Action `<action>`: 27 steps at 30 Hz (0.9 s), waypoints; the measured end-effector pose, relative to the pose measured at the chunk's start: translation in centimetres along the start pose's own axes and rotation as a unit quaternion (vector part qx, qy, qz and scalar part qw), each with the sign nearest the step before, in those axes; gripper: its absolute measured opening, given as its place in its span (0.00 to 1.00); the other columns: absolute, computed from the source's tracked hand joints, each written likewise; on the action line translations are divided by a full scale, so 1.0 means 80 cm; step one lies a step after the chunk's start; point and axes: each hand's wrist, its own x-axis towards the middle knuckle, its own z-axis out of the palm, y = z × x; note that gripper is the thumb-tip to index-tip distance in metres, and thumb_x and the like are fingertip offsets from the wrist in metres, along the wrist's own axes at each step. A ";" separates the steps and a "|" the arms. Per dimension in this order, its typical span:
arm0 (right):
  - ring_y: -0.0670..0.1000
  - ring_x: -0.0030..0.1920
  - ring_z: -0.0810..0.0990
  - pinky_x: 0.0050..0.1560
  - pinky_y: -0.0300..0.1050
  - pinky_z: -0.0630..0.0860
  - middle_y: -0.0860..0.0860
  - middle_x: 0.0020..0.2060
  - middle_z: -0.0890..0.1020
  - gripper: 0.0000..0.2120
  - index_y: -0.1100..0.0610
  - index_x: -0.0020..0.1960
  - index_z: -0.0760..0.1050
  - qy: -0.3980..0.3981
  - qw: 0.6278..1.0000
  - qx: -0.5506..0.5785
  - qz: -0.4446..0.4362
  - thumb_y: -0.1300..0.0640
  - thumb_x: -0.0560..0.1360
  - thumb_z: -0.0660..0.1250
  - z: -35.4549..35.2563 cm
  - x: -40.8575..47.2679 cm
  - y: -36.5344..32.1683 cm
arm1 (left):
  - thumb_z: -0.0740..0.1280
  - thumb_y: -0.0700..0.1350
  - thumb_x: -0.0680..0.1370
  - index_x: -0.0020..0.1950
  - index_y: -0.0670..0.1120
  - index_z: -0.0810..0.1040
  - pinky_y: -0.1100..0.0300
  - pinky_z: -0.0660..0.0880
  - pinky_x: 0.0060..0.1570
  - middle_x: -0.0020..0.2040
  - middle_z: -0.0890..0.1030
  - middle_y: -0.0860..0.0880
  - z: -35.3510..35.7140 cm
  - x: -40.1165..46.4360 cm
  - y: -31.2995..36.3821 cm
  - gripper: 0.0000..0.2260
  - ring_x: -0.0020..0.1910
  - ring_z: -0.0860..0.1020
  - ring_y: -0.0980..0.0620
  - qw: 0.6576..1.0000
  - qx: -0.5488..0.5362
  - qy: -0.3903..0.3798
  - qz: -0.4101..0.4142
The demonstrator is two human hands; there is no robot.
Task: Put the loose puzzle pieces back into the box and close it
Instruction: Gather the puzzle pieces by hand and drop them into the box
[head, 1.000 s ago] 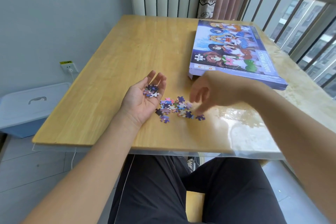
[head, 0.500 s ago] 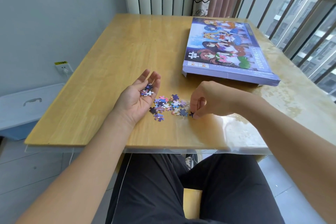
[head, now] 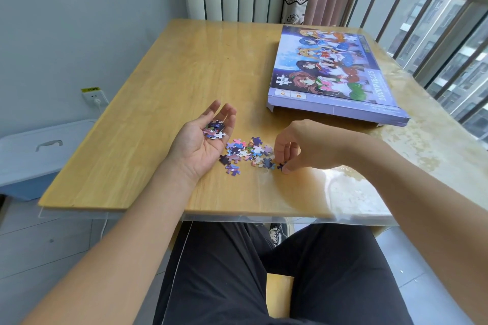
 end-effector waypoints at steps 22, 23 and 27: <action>0.47 0.35 0.82 0.42 0.50 0.82 0.49 0.40 0.86 0.14 0.57 0.53 0.82 0.237 0.954 0.180 -0.037 0.58 0.69 0.80 -0.017 0.058 -0.065 | 0.58 0.41 0.85 0.54 0.38 0.78 0.51 0.81 0.53 0.46 0.83 0.38 0.000 -0.002 0.004 0.11 0.45 0.84 0.43 1.000 -0.009 0.016 0.006; 0.47 0.38 0.82 0.46 0.50 0.81 0.48 0.42 0.85 0.18 0.56 0.55 0.82 0.214 0.970 0.107 -0.029 0.55 0.67 0.81 -0.019 0.049 -0.056 | 0.57 0.42 0.85 0.54 0.38 0.78 0.51 0.81 0.53 0.46 0.83 0.38 0.000 -0.001 0.004 0.12 0.47 0.83 0.42 1.000 -0.022 0.013 0.007; 0.49 0.53 0.77 0.52 0.42 0.73 0.47 0.60 0.77 0.43 0.49 0.74 0.69 0.016 0.998 -0.051 0.039 0.43 0.63 0.81 -0.003 0.022 -0.032 | 0.56 0.44 0.86 0.53 0.37 0.78 0.50 0.80 0.53 0.47 0.81 0.38 0.003 0.001 0.002 0.14 0.51 0.81 0.41 0.999 -0.031 0.018 0.007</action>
